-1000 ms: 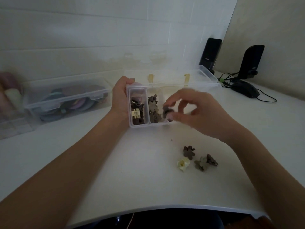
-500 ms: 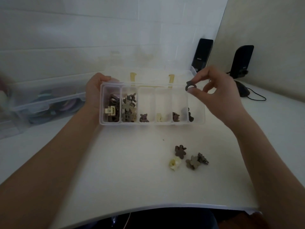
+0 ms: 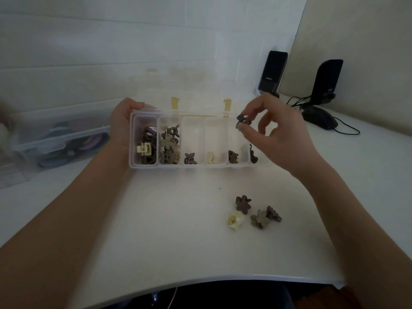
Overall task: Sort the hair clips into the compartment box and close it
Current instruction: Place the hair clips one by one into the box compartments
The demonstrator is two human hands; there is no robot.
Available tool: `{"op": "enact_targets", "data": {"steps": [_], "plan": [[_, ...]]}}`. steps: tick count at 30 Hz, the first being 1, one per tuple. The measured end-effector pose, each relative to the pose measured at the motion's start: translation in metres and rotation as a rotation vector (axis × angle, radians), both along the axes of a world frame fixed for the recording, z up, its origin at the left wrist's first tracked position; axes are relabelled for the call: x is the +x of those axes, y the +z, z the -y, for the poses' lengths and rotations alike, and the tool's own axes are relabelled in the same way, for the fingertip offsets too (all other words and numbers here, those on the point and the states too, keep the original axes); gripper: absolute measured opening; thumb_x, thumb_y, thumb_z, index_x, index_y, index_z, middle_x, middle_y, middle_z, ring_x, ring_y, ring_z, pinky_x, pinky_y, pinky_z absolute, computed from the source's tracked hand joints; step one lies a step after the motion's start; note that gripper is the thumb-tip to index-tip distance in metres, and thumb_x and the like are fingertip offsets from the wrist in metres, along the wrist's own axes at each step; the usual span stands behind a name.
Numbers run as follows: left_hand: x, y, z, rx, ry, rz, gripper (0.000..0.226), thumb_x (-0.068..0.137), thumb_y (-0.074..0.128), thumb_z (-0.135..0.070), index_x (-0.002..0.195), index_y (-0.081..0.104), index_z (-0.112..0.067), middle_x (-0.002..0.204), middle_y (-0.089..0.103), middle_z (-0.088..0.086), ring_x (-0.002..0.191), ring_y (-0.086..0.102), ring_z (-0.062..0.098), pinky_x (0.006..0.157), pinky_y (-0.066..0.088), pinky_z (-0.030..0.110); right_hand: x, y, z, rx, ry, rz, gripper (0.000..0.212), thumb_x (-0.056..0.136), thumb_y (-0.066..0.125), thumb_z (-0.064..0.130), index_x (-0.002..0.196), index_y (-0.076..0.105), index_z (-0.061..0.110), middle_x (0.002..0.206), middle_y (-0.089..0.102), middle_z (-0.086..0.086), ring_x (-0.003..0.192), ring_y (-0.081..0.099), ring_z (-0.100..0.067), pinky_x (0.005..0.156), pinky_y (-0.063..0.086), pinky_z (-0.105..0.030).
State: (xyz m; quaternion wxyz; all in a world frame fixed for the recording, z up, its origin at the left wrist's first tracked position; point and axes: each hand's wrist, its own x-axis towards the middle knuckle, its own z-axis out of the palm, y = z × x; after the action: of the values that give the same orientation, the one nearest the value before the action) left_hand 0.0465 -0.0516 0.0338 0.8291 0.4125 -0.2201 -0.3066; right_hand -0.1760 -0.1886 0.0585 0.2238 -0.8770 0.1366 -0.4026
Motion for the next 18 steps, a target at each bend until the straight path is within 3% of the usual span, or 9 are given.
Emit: {"op": "enact_targets", "data": {"steps": [6,11,15,18], "plan": [[0.000,-0.001,0.001,-0.008,-0.018,-0.014,0.020,0.059,0.049,-0.027,0.041,0.043,-0.022,0.043,0.038,-0.007,0.042,0.035,0.010,0.048,0.035,0.016,0.008,-0.008,-0.011,-0.051,0.105,-0.075,0.013,0.084,0.069,0.019,0.094,0.062,0.023,0.094,0.064,0.009,0.068,0.055,-0.012,0.053,0.037,-0.008],[0.001,0.000,0.000,-0.034,-0.055,0.012,0.019,0.046,0.059,-0.029,0.044,0.041,-0.022,0.044,0.037,-0.007,0.044,0.032,0.011,0.049,0.032,0.018,0.009,-0.010,-0.012,-0.065,0.104,-0.065,0.015,0.083,0.070,0.020,0.094,0.062,0.027,0.095,0.063,0.012,0.069,0.056,-0.013,0.055,0.036,-0.008],[0.000,-0.001,0.002,-0.065,-0.042,-0.036,0.014,0.054,0.052,-0.024,0.045,0.043,-0.018,0.043,0.039,-0.005,0.043,0.036,0.012,0.047,0.036,0.016,0.011,-0.013,-0.014,-0.081,0.087,-0.039,0.016,0.083,0.070,0.021,0.093,0.059,0.027,0.096,0.062,0.015,0.067,0.057,-0.012,0.057,0.036,-0.010],[0.001,-0.001,0.002,-0.080,-0.053,-0.014,0.026,0.037,0.065,-0.027,0.047,0.041,-0.019,0.044,0.039,-0.005,0.044,0.034,0.012,0.049,0.033,0.020,0.014,-0.019,-0.015,-0.179,0.072,-0.080,0.014,0.083,0.068,0.021,0.093,0.061,0.028,0.107,0.058,0.018,0.072,0.056,-0.007,0.059,0.042,-0.019]]}}
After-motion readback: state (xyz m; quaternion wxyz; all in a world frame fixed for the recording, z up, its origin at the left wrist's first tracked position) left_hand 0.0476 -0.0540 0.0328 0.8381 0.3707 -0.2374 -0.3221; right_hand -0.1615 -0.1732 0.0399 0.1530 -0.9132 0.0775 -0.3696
